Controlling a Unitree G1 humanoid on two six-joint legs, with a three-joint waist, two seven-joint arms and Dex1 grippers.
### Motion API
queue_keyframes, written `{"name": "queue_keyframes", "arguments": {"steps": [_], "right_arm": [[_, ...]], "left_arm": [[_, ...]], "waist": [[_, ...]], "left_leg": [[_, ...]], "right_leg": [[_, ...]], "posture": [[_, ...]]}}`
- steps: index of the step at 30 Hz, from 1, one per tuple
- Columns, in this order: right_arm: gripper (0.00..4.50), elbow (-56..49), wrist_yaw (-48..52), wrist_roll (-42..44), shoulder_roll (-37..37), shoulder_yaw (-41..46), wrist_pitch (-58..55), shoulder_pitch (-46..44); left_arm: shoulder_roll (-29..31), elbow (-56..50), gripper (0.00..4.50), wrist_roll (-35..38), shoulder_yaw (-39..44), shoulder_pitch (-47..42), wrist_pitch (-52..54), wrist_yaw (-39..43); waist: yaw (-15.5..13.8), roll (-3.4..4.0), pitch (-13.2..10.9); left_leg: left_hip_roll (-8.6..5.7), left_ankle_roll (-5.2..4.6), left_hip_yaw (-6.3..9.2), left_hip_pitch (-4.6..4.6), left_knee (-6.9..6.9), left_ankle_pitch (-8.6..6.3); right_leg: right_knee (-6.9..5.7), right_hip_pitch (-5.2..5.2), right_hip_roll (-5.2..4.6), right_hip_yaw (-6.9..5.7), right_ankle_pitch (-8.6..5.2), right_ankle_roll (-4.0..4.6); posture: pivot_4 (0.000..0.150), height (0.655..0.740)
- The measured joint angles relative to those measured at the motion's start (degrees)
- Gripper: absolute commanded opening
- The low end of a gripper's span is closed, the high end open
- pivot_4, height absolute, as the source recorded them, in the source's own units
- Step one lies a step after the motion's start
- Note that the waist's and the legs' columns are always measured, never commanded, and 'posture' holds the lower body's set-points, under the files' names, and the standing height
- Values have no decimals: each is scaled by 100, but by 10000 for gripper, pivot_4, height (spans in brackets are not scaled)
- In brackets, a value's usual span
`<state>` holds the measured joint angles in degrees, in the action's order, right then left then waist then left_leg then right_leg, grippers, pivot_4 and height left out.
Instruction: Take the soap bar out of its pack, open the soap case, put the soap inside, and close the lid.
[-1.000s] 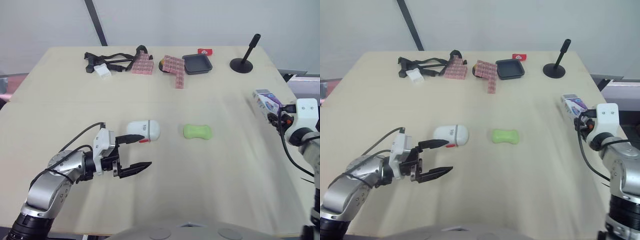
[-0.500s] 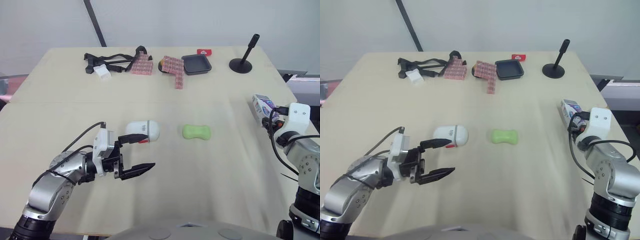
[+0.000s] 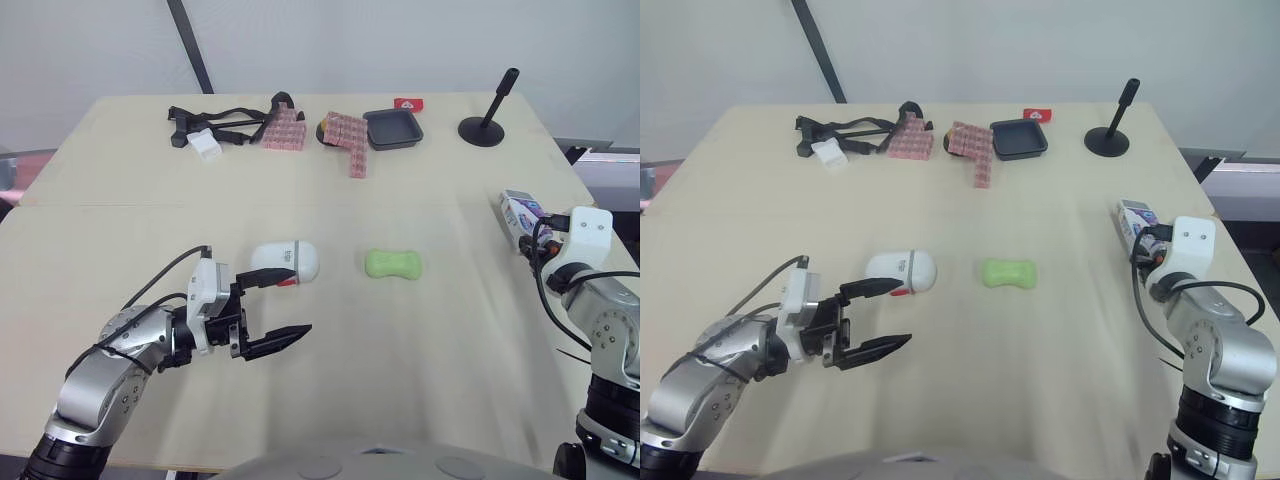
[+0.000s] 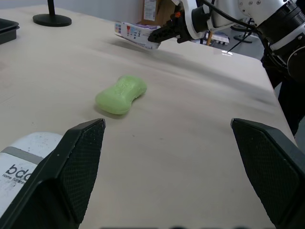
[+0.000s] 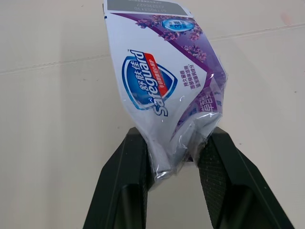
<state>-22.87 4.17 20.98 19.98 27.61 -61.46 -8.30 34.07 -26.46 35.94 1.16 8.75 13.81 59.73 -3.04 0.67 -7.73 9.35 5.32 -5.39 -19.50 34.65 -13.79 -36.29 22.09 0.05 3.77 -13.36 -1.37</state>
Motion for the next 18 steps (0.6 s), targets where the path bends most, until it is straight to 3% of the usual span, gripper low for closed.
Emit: {"name": "queue_keyframes", "arguments": {"steps": [7,16,18], "right_arm": [[14501,11,14,-35,1,-190,139,123],[43065,24,110,64,-6,-189,118,143],[44108,11,147,76,0,-191,100,167]], "left_arm": [[0,1,45000,-10,-5,-30,0,-5],[0,1,45000,-73,-15,4,-58,-3],[0,1,45000,-79,-20,22,-59,-3]], "waist": [[0,0,0],[1,0,0],[0,0,0]], "left_leg": [[0,0,0,0,0,0],[0,0,0,0,-1,0],[0,0,0,0,-1,0]], "right_leg": [[0,0,0,0,0,0],[0,0,0,0,0,0],[0,0,0,0,0,0]], "posture": [[1500,7400],[1500,7400],[1500,7400]]}}
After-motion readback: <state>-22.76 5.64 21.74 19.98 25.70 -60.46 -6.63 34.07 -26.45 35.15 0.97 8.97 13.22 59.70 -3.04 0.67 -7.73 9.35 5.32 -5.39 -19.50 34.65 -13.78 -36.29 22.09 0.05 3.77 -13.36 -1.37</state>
